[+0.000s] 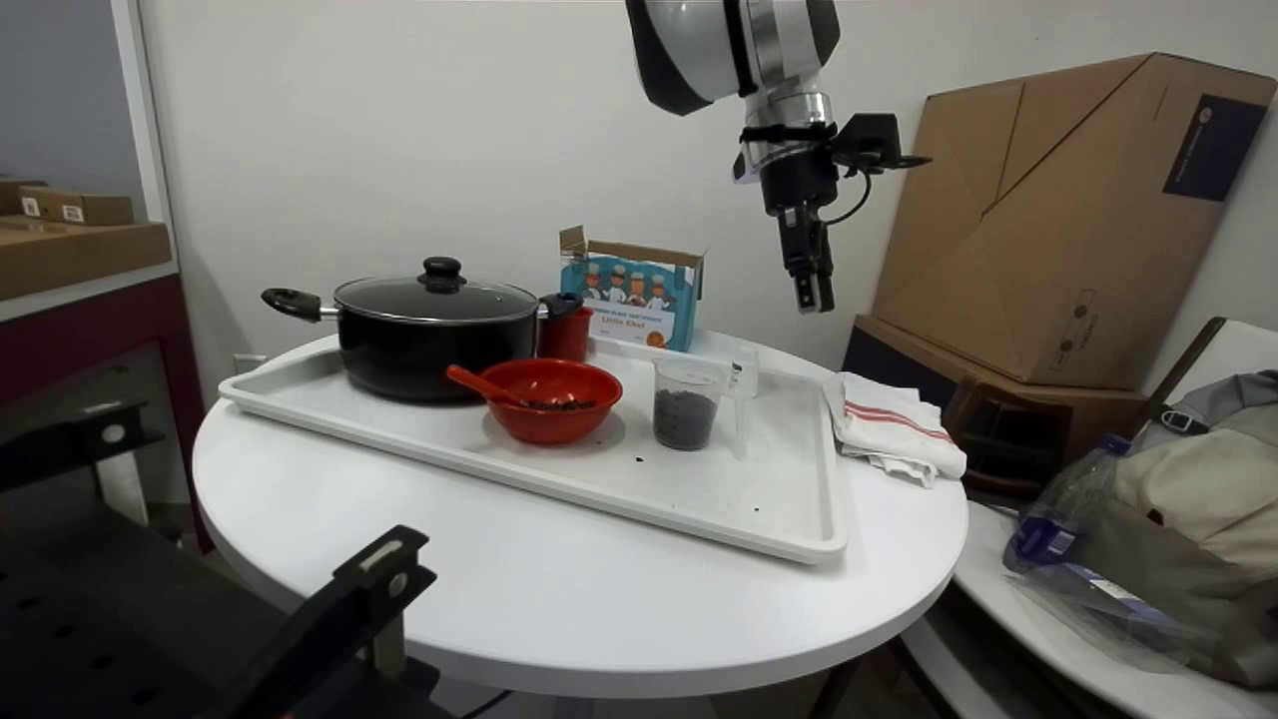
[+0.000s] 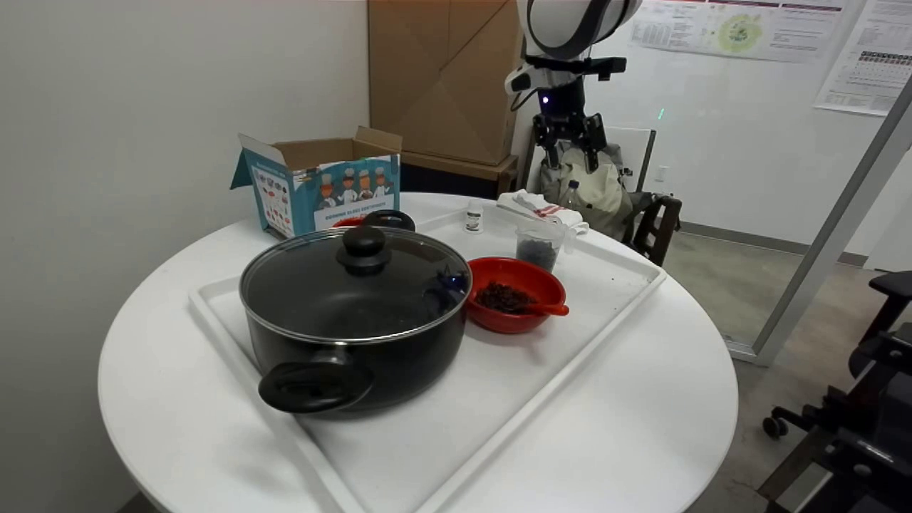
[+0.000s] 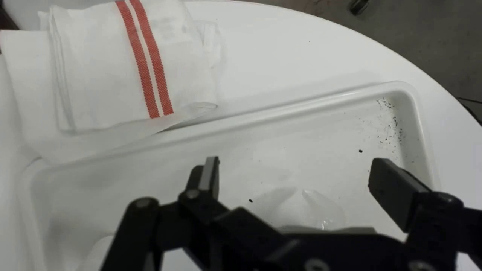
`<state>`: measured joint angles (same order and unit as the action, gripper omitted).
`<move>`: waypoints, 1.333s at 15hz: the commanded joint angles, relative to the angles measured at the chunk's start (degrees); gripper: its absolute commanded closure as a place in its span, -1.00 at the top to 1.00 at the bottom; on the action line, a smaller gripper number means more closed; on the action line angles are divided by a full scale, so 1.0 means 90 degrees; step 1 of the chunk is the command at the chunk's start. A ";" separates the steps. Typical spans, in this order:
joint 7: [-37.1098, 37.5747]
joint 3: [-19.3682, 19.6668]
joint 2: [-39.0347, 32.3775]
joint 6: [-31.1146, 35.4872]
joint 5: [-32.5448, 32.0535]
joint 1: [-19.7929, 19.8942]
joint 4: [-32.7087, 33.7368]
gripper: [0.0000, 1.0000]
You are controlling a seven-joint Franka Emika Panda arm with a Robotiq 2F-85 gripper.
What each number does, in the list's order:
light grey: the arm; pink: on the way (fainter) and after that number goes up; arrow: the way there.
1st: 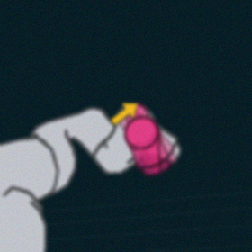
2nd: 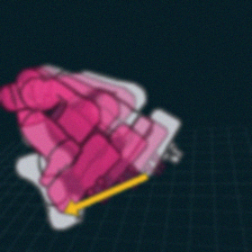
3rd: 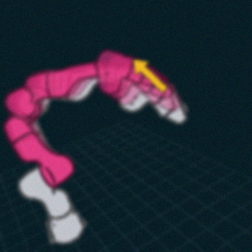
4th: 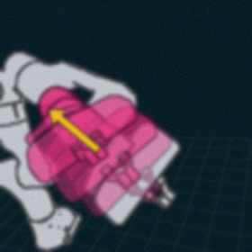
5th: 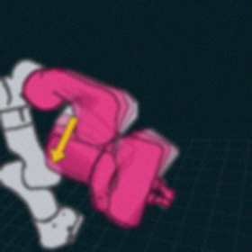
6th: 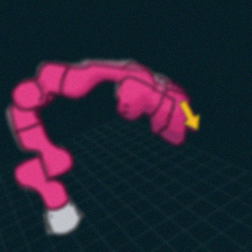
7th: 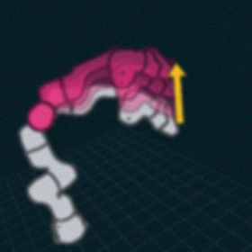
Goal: Pick up the jug and pour its contents in the red bowl
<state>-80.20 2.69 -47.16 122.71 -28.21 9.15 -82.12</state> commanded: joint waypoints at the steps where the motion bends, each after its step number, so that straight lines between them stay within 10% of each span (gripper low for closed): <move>1: 0.0453 0.0167 -0.0039 0.0081 0.0106 -0.0164 -0.0157 1.00; 20: 0.1069 0.0242 -0.0269 0.0784 -0.0225 -0.0373 -0.1090 1.00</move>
<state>-71.82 4.16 -50.27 125.89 -29.52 5.64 -89.55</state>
